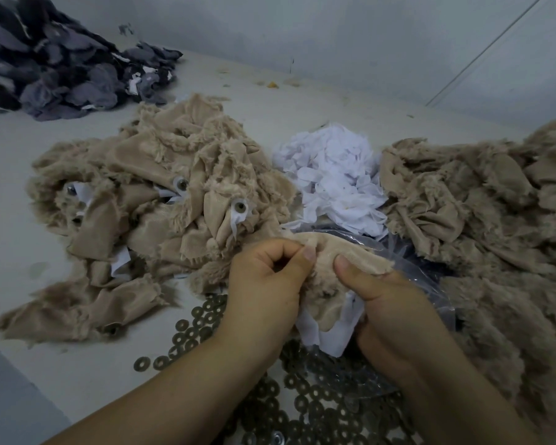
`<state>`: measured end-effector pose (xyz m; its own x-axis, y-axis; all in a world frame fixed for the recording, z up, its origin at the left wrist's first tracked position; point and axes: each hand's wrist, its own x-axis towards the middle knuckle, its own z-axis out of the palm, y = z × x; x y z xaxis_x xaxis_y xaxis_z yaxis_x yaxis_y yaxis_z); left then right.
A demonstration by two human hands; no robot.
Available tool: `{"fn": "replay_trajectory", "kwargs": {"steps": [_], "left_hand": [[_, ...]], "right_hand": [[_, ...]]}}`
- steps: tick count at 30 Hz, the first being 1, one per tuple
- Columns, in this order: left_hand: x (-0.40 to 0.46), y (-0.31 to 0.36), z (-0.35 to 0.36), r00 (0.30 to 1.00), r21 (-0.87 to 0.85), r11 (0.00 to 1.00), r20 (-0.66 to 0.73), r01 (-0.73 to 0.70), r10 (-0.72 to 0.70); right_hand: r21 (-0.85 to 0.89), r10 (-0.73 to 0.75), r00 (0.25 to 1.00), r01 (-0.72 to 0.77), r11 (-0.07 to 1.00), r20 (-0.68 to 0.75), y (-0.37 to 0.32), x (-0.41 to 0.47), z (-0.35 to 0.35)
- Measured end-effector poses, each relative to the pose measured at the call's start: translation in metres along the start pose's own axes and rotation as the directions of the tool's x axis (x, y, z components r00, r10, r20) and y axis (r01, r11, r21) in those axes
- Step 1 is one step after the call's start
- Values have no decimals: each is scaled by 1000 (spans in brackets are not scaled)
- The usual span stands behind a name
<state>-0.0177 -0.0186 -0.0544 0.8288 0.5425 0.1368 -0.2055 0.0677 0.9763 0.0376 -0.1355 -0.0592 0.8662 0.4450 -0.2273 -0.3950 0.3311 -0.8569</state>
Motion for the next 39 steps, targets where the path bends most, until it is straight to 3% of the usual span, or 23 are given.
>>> {"fn": "replay_trajectory", "kwargs": {"steps": [11, 14, 17, 20, 24, 28, 33, 39], "left_hand": [[-3, -1, 7, 997, -141, 987, 3, 74, -74], [-2, -1, 6, 997, -116, 990, 7, 74, -74], [-2, -2, 1, 999, -4, 1000, 39, -8, 8], [-4, -2, 1, 994, 107, 991, 78, -84, 76], [-5, -2, 1, 992, 100, 988, 53, -116, 111], [-4, -4, 2, 993, 101, 989, 64, -108, 102], [-4, -2, 4, 992, 111, 986, 52, -122, 117], [-3, 2, 8, 996, 59, 997, 71, -56, 52]], "right_hand": [[30, 74, 991, -71, 997, -114, -3, -6, 8], [53, 111, 990, -106, 993, -93, -6, -7, 6], [9, 126, 992, -126, 992, 22, -13, -11, 4], [-19, 133, 991, -133, 991, 13, -10, -8, 1], [88, 99, 995, -99, 991, 3, -7, -8, 5], [-2, 28, 998, -28, 1000, 53, -11, -12, 8], [131, 203, 972, -218, 967, 117, -13, -14, 10], [170, 276, 954, -293, 941, 116, -20, -15, 11]]}}
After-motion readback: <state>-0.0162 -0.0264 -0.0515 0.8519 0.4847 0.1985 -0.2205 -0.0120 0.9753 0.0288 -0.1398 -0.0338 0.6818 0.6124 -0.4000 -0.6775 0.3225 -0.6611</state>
